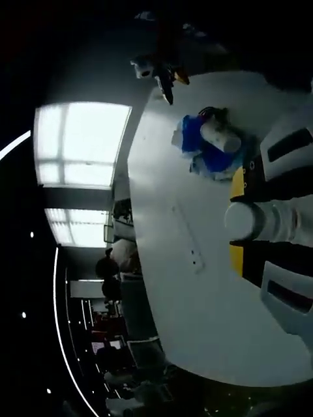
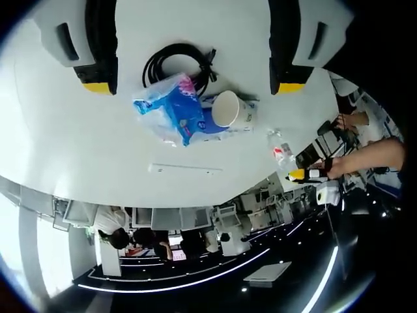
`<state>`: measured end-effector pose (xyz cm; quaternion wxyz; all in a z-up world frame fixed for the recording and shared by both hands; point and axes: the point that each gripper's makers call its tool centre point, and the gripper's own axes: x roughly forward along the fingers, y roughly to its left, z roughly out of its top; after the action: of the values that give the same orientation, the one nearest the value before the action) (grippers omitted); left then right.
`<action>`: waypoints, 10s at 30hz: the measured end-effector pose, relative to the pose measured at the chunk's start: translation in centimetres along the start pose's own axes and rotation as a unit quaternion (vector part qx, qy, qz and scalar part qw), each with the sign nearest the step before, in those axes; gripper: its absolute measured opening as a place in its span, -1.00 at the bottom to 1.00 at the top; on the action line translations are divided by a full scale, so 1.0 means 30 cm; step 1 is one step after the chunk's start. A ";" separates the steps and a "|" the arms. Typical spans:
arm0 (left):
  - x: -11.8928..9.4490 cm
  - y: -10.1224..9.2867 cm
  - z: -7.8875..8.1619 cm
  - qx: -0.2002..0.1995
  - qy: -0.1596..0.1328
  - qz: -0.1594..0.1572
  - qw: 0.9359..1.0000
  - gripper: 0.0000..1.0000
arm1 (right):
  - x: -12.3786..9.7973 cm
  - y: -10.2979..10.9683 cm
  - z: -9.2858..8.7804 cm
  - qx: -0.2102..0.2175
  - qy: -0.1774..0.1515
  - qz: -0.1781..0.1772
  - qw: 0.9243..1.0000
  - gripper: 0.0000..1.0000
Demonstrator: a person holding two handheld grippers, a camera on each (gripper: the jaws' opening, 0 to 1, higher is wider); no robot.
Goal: Arrange the tabletop items into an orderly group along one side of the table until the central work area is clear of visible clutter.
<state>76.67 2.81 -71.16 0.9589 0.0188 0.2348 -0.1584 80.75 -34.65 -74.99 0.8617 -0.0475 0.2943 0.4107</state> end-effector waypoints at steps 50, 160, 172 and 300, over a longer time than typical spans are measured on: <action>-0.004 0.163 -0.010 -0.161 0.031 0.273 0.948 -0.63 | 0.008 0.019 -0.009 -0.007 -0.007 0.022 1.000 0.86; -0.196 -0.196 -0.056 -0.040 -0.025 0.112 0.993 0.99 | 0.162 0.237 0.055 -0.060 -0.019 0.084 0.994 0.36; -0.205 -0.209 -0.081 -0.030 -0.019 0.098 0.995 0.99 | 0.204 0.270 0.037 -0.072 -0.016 0.089 0.993 0.21; -0.258 -0.294 -0.101 0.005 -0.012 0.051 0.999 0.99 | 0.471 0.630 0.285 -0.494 0.064 0.245 0.831 -1.00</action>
<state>66.06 -2.93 -69.99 0.9685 0.0332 0.2209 -0.1101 77.76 -9.84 -72.66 0.5733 -0.4197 0.1088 0.6953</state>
